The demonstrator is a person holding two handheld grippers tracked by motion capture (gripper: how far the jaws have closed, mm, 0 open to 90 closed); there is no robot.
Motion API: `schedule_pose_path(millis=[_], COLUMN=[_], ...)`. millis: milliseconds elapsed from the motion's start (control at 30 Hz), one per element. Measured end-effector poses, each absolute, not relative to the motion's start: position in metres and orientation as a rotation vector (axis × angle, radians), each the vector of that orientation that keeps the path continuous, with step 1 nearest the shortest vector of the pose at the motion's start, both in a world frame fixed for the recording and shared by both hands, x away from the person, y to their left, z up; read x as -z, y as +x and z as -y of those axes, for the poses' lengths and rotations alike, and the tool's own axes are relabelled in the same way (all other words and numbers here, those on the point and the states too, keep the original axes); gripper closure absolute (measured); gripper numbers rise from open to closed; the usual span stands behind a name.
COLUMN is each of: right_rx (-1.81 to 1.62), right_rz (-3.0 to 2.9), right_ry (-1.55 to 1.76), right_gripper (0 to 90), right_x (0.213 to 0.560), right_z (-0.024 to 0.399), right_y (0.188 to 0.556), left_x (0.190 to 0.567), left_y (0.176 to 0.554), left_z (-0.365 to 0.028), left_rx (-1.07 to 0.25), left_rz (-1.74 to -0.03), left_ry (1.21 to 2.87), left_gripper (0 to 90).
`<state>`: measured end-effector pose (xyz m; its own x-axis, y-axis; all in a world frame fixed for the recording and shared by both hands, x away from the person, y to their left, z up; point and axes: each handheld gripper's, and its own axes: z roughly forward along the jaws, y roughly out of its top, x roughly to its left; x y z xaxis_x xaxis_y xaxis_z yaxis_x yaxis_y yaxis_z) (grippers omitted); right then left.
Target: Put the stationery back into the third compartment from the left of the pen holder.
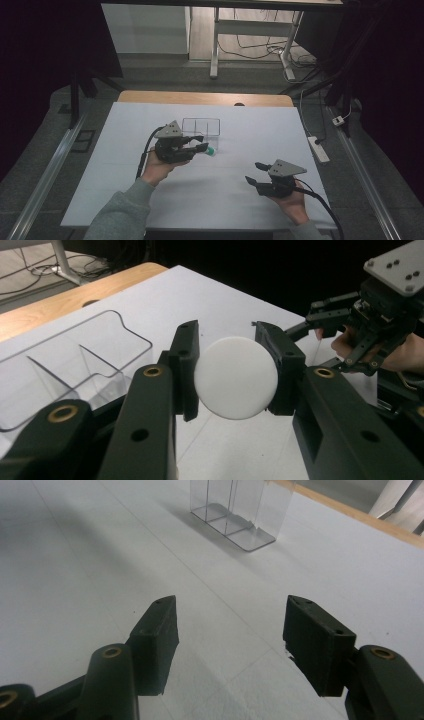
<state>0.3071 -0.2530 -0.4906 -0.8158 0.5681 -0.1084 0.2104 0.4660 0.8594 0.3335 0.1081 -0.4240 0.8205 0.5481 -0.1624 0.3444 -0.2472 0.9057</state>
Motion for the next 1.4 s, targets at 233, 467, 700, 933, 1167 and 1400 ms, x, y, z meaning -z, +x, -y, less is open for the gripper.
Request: schedule_pose_path(millis=[233,467,700,933,1167,1400], right_rx=[-1.282,-1.274,-1.268,-1.273,-1.264,-1.261], right_rz=[-2.337,-2.344,-2.351,-2.354,-2.350,-2.339], right_ry=[0.680,0.705,0.701,0.706,0.705,0.722], right_gripper=[38.2,37.8,37.8,37.8,37.8,38.0], right_x=[0.494,0.497,0.498,0.497,0.497,0.497], right_z=[0.261,0.265,0.266,0.266,0.267,0.269], right_y=[0.305,0.307,0.307,0.307,0.306,0.306], left_x=[0.415,0.408,0.399,0.398,0.401,0.407], left_y=[0.340,0.354,0.374,0.393,0.411,0.431], left_z=[-0.114,-0.114,-0.107,-0.099,-0.094,-0.086], left_rx=[-0.257,-0.291,-0.308,-0.306,-0.313,-0.315], left_rz=[-0.689,-0.708,-0.721,-0.735,-0.766,-0.801], left_ry=[1.869,1.881,1.916,1.935,1.962,2.001], left_gripper=[63.5,63.5,63.5,63.5,63.5,63.4])
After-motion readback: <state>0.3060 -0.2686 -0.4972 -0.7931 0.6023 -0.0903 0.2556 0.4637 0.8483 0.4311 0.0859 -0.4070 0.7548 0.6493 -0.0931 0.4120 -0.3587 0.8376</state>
